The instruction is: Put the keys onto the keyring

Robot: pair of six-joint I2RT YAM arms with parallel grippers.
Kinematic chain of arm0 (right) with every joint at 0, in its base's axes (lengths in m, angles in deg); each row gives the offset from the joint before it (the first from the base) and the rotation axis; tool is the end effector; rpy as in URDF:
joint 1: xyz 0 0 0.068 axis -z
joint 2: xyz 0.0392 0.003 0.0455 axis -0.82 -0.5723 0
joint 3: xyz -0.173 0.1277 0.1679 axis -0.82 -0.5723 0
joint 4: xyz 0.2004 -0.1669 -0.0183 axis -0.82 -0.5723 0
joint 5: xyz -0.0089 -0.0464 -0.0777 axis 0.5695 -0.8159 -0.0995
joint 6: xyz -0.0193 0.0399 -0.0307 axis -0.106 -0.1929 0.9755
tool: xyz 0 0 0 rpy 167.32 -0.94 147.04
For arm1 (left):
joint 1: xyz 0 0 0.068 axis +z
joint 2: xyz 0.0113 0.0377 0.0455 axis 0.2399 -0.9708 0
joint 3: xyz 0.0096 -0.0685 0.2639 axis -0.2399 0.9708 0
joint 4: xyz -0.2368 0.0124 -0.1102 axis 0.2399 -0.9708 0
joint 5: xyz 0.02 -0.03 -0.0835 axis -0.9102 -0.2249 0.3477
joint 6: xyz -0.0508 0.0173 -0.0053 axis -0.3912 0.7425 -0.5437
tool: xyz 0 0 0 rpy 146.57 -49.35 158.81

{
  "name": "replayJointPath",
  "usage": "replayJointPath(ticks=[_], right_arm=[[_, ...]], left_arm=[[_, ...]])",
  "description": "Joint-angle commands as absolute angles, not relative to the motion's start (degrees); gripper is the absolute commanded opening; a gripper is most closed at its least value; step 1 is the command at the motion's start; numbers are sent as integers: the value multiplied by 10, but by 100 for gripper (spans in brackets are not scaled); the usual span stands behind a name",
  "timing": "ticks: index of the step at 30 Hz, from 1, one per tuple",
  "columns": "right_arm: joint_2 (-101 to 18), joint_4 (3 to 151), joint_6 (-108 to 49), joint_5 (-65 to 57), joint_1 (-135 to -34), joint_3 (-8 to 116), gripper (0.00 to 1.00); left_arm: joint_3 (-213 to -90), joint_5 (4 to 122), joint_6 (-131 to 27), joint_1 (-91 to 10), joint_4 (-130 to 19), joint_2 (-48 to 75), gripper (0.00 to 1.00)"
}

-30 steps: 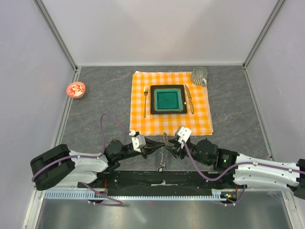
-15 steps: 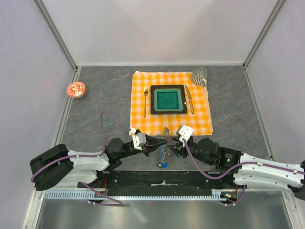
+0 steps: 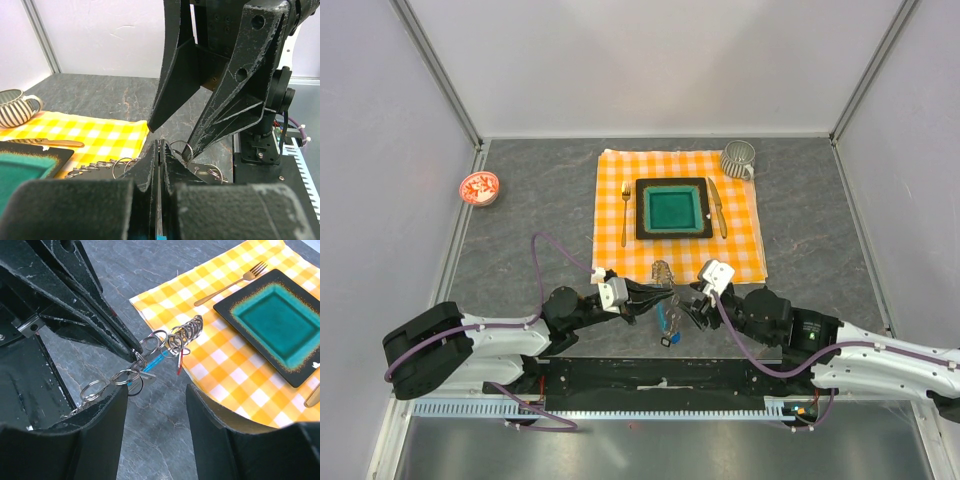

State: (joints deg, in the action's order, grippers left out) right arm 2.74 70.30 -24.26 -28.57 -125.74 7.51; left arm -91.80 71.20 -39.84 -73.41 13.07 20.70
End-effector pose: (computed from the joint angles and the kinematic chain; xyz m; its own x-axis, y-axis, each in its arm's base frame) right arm 0.0641 0.1508 0.2700 -0.1100 -0.2296 -0.9671 -0.8040 0.5926 -0.0492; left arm 0.0992 -0.1888 0.2188 0.1393 -0.2246 -0.9644 0.9650 0.2491 0.0814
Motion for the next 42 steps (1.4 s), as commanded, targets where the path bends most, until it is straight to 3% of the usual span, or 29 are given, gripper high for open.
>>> replayJointPath(ticks=[1, 4, 14, 35, 42], right_arm=[[35, 682, -237, -294, -1258, 95, 58], [25, 669, -248, -336, -1258, 97, 57], [0, 730, -230, -256, -1258, 79, 57], [7, 878, -213, -229, -1257, 16, 55], [5, 904, -212, -244, -1257, 1, 38]], left_arm=[[-943, 713, -374, -734, 372, 214, 2], [-936, 713, -377, -734, 372, 220, 2], [-925, 714, -379, -734, 374, 232, 2], [-928, 742, -397, -734, 378, 236, 2], [-931, 747, -416, -734, 378, 239, 2]])
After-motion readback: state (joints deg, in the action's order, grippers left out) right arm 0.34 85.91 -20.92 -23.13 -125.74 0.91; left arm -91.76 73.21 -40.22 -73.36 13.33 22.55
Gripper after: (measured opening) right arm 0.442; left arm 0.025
